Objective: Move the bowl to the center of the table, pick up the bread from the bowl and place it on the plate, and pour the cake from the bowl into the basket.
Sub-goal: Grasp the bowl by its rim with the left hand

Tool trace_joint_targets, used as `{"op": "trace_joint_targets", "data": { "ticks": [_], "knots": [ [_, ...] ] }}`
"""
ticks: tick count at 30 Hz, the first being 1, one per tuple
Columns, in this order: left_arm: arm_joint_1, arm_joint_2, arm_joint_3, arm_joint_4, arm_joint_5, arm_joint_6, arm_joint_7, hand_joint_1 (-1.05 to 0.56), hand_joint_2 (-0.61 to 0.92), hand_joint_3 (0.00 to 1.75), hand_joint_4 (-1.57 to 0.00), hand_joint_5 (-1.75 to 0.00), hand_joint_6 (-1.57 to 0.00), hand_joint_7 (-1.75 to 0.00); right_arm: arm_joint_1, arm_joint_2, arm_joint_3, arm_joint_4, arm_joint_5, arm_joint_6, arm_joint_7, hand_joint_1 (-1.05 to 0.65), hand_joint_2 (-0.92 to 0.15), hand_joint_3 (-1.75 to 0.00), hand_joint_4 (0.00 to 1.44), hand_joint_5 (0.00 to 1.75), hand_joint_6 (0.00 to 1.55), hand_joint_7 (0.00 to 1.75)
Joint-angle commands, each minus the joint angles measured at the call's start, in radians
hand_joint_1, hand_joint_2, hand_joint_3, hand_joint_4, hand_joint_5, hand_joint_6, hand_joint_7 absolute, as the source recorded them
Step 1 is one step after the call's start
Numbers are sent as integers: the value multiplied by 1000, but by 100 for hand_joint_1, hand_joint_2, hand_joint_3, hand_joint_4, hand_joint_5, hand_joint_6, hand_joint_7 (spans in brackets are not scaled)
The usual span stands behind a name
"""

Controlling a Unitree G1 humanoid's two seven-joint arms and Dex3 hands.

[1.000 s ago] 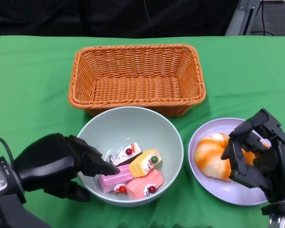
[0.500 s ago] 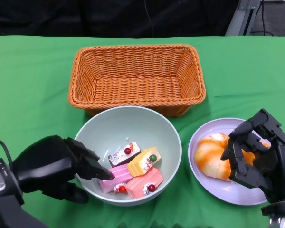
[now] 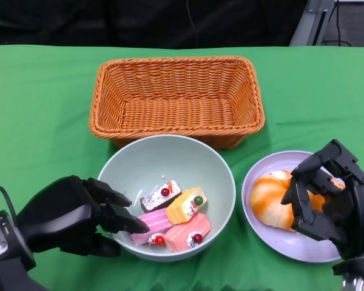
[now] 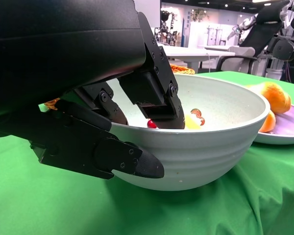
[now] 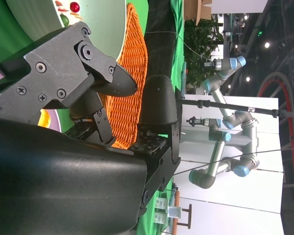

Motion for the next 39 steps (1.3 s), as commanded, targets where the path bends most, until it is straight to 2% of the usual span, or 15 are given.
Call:
{"op": "trace_joint_targets", "data": {
  "ticks": [1,7,8,9,10,12,13,14,18,25,35,39],
  "knots": [
    [-17,-3,-26,14,26,4,59,-27,92,11,-99,-11,-99,-5,4,-1,-8,-4,14,-6,2,-8,-52,-119,72,175,53,161],
    [-28,-23,-63,34,49,35,140,-24,91,4,-108,-17,-112,-8,4,2,-8,-4,1,-8,-11,-9,-51,-119,72,175,53,160],
    [-30,-28,-69,39,53,39,154,-22,92,3,-114,-24,-118,-10,5,2,-8,-5,-2,-8,-14,-9,-51,-118,72,175,53,160],
    [-33,-34,-76,47,56,41,171,-21,92,2,-111,-38,-119,-11,5,3,-7,-5,-2,-11,-14,-9,-51,-118,72,175,53,160],
    [-35,-39,-83,53,58,43,189,-19,92,4,-96,-83,-122,-14,5,3,-7,-5,-3,-12,-15,-9,-51,-118,72,175,53,160],
    [-38,-45,-96,62,66,52,225,-16,92,10,-81,-126,-121,-23,5,3,-5,-6,1,-10,-13,-9,-51,-119,72,175,53,160],
    [-39,-48,-102,65,70,59,238,-15,92,14,-78,-136,-112,-42,6,3,-5,-7,0,-8,-14,-9,-51,-119,72,175,53,160],
    [-41,-49,-107,68,72,63,248,-15,92,18,-74,-147,-98,-71,6,2,-4,-7,-1,-6,-14,-9,-51,-119,72,175,53,160],
    [-48,-53,-128,81,75,76,272,-15,92,29,-68,-166,-76,-115,0,5,-4,4,15,-22,0,-9,-51,-119,72,175,53,160],
    [-43,-59,-135,91,65,73,296,-13,92,31,-67,-175,-64,-144,4,8,-4,-3,25,-13,9,-9,-52,-119,71,175,52,160],
    [-49,-57,-147,106,63,41,345,-13,92,39,-66,-175,-61,-148,0,8,-8,6,20,-19,8,-10,-52,-118,72,175,52,160],
    [-44,-51,-139,98,62,17,388,-14,91,42,-67,-174,-62,-145,-4,8,-9,16,12,-31,4,-9,-52,-118,72,175,52,160]
  ]
}}
